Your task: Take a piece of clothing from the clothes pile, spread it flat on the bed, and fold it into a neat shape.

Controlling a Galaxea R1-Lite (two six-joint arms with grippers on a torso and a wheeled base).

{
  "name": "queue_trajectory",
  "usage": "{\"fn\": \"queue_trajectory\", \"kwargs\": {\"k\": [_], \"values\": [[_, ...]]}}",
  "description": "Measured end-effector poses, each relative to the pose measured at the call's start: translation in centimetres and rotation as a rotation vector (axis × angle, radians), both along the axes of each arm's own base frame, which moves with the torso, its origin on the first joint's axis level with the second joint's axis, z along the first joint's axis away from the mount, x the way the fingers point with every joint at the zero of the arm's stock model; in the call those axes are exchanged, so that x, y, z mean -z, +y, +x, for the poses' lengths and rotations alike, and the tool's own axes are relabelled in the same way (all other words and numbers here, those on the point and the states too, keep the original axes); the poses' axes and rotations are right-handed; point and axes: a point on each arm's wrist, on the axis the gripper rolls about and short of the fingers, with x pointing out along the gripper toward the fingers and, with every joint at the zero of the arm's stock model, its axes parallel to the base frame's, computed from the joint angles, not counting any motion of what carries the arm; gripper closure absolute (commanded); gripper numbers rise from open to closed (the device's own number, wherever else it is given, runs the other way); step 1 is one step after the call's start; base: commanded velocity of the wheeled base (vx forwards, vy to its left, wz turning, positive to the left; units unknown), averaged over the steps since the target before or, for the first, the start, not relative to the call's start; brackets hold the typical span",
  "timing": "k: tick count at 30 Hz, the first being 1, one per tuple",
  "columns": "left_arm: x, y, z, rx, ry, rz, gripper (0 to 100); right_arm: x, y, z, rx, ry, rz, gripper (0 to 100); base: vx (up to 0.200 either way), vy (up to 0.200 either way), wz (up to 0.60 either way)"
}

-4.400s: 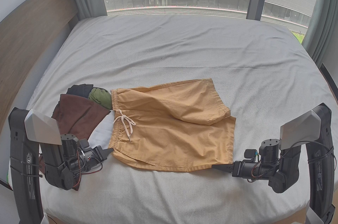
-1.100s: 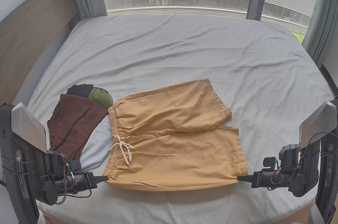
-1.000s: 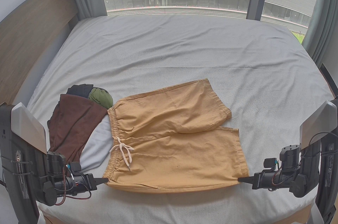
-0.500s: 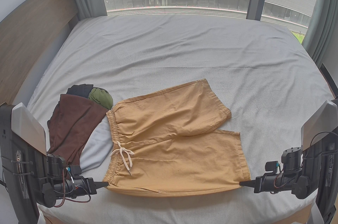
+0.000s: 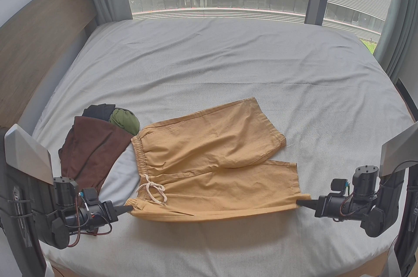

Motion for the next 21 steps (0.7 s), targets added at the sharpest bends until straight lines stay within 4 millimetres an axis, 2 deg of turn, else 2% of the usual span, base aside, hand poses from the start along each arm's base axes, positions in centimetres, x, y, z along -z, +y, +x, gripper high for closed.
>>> {"fn": "queue_trajectory", "kwargs": {"k": [8,21], "values": [[-3.2,-0.7,1.5,-0.030,-0.102,-0.079,100,-2.7,0.6,2.2,0.009,-0.134,0.060,100,0.000,0.000,0.00],[-4.0,-1.1,2.7,-0.017,-0.166,-0.087,100,-3.8,0.8,4.2,0.015,-0.179,0.069,100,0.000,0.000,0.00]]}}
